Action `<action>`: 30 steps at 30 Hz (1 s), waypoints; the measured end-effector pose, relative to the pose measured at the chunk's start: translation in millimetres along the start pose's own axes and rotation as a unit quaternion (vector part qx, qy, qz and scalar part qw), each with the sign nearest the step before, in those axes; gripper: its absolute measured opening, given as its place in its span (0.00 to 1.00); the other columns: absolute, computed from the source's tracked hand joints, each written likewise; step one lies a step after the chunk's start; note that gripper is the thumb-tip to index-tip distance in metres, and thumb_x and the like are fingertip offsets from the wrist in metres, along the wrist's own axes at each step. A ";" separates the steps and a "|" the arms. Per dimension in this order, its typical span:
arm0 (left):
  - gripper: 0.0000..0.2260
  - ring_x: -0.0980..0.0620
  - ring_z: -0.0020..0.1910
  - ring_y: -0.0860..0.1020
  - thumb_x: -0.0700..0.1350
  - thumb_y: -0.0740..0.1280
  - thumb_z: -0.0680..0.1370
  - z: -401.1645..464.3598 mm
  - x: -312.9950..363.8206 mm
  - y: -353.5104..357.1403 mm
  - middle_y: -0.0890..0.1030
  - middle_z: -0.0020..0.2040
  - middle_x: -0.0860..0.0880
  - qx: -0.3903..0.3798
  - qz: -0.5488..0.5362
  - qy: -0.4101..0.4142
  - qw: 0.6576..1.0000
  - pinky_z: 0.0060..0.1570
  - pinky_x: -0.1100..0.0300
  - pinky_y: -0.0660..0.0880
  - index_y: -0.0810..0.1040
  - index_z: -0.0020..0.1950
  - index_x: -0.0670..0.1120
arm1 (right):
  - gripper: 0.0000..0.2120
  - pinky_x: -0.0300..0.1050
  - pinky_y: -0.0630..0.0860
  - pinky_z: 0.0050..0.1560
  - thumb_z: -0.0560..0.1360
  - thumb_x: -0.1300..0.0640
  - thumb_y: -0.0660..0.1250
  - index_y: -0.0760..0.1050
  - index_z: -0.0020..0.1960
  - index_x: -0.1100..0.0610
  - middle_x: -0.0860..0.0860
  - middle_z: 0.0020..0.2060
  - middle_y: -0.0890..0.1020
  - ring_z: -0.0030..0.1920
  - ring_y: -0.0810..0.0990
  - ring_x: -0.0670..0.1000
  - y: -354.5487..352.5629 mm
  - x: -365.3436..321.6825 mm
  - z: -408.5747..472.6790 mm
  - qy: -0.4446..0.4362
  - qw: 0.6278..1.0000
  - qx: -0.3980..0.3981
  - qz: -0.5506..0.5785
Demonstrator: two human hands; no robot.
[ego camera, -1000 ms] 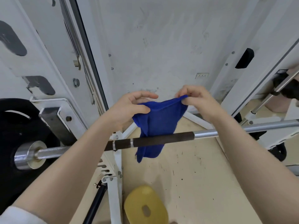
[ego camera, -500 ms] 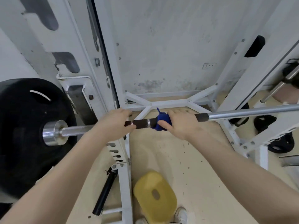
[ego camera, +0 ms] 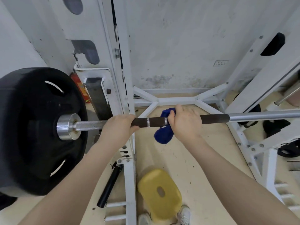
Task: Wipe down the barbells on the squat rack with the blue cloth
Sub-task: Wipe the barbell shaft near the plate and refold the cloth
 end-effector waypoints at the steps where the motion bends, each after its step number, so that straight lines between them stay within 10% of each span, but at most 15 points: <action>1: 0.11 0.46 0.46 0.77 0.51 0.63 0.77 -0.1 -0.2 0.6 0.80 0.47 0.48 0.000 -0.002 0.000 1.000 0.44 0.55 0.72 0.76 0.55 0.47 | 0.16 0.43 0.67 0.29 0.72 0.51 0.53 0.70 0.31 0.59 0.54 0.19 0.73 0.21 0.72 0.56 4.4 -14.2 -1.1 0.000 1.000 0.003 0.015; 11: 0.15 0.48 0.42 0.74 0.50 0.68 0.74 -3.4 -4.5 -2.4 0.76 0.47 0.47 -0.012 -0.089 -0.086 0.992 0.40 0.55 0.72 0.69 0.54 0.45 | 0.11 0.41 0.59 0.29 0.70 0.55 0.68 0.70 0.35 0.60 0.54 0.23 0.76 0.25 0.75 0.57 -0.9 -46.6 -1.8 -0.066 0.997 -0.038 0.004; 15: 0.21 0.48 0.44 0.76 0.48 0.71 0.72 -4.0 -6.9 -3.3 0.77 0.50 0.48 -0.010 -0.133 -0.085 0.987 0.43 0.54 0.75 0.66 0.59 0.45 | 0.11 0.47 0.63 0.35 0.77 0.54 0.60 0.72 0.45 0.63 0.60 0.32 0.80 0.36 0.79 0.61 -0.4 -53.2 1.2 0.013 0.995 -0.097 -0.006; 20: 0.28 0.42 0.44 0.77 0.39 0.66 0.73 -1.8 -9.7 -1.5 0.79 0.49 0.43 0.009 -0.112 -0.083 0.990 0.42 0.50 0.75 0.57 0.70 0.44 | 0.11 0.43 0.64 0.31 0.74 0.55 0.56 0.73 0.40 0.59 0.52 0.28 0.80 0.30 0.79 0.55 2.8 -119.1 -1.1 -0.152 0.981 -0.116 0.025; 23: 0.30 0.43 0.45 0.77 0.43 0.71 0.71 -1.9 -10.3 3.0 0.78 0.50 0.44 0.004 -0.119 -0.077 0.990 0.45 0.48 0.76 0.59 0.68 0.44 | 0.12 0.47 0.60 0.40 0.79 0.52 0.54 0.70 0.50 0.60 0.57 0.43 0.80 0.46 0.77 0.59 2.5 -85.7 1.8 -0.128 0.981 -0.141 0.018; 30: 0.19 0.47 0.52 0.76 0.52 0.67 0.74 -5.9 -2.7 -2.1 0.77 0.56 0.48 0.020 -0.036 -0.015 0.999 0.51 0.55 0.71 0.70 0.62 0.47 | 0.11 0.47 0.61 0.37 0.79 0.54 0.55 0.70 0.46 0.60 0.58 0.39 0.79 0.42 0.76 0.60 -2.0 -40.7 3.5 -0.014 0.997 -0.075 0.006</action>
Point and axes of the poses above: each hand's wrist, its own z-axis towards the middle knuckle, its own y-axis out of the palm, x = y × z, the point moved 5 cm from there along z, towards the middle knuckle
